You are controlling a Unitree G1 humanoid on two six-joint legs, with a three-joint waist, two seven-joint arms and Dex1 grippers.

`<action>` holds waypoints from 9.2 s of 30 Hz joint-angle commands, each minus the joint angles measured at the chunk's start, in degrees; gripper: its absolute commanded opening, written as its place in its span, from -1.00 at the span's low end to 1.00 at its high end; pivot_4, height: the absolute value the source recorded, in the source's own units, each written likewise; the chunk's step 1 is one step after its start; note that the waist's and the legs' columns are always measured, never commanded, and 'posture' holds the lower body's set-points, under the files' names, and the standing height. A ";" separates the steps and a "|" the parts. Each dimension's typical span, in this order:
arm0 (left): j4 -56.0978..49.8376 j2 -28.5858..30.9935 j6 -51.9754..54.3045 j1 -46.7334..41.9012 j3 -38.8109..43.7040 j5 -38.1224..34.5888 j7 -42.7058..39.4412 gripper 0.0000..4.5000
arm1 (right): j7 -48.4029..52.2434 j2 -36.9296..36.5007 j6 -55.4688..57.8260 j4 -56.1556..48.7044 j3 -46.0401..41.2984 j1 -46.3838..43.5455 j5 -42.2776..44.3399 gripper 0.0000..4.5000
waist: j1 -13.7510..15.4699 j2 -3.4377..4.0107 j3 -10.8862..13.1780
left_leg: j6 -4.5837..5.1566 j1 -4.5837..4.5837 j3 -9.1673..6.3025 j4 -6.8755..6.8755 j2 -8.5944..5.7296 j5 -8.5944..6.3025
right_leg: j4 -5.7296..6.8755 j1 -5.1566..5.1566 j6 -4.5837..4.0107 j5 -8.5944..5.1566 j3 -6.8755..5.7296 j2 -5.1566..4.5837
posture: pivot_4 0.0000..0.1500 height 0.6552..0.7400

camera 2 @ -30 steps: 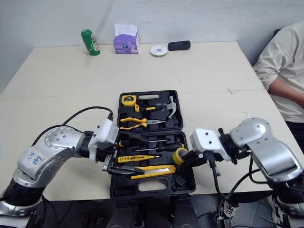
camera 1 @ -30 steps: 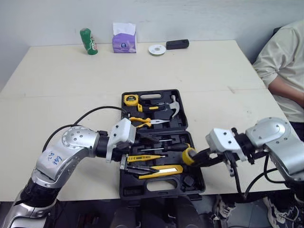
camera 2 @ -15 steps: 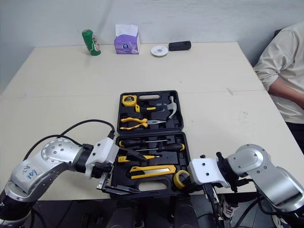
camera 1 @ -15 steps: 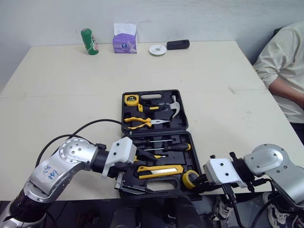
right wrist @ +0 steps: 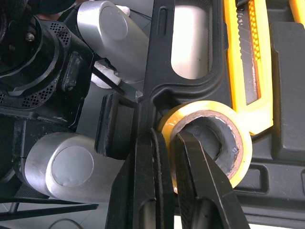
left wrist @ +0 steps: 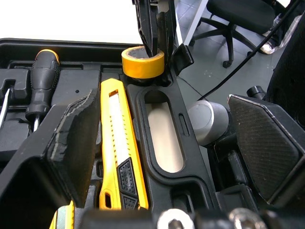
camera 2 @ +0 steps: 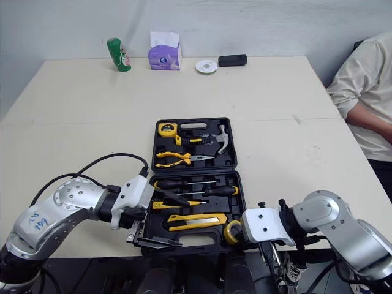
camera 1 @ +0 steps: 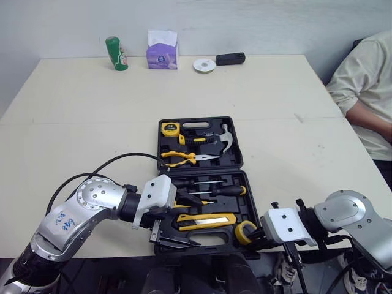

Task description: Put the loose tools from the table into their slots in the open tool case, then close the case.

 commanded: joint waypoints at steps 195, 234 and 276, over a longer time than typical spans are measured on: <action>40.20 -23.11 15.26 -27.38 15.44 16.42 35.02 -0.83 | -47.57 37.74 22.20 53.99 -9.66 -49.82 -2.80 -1.00 | -2.04 0.23 -0.69 | -0.22 -0.16 0.12 -0.17 -0.03 0.27 | 0.39 -0.28 -0.08 0.15 0.01 -0.08 | 1.00 0.71; 30.62 9.18 0.76 22.29 52.19 0.84 9.04 0.93 | -7.93 1.33 -8.28 24.14 -39.58 18.65 15.31 0.90 | -0.32 0.47 -0.53 | 0.07 0.30 -0.47 -0.26 0.25 -0.49 | -1.16 0.82 -0.39 0.07 -0.52 0.03 | 1.00 0.71; 102.79 -20.55 -40.42 -49.74 5.06 34.05 8.96 -1.00 | -13.52 11.27 -7.60 16.01 -10.23 7.46 5.33 -0.98 | 0.86 -0.47 -0.27 | 0.24 -0.13 0.34 -0.03 -0.03 0.09 | -0.15 -0.06 0.08 0.46 -0.47 0.01 | 1.00 0.71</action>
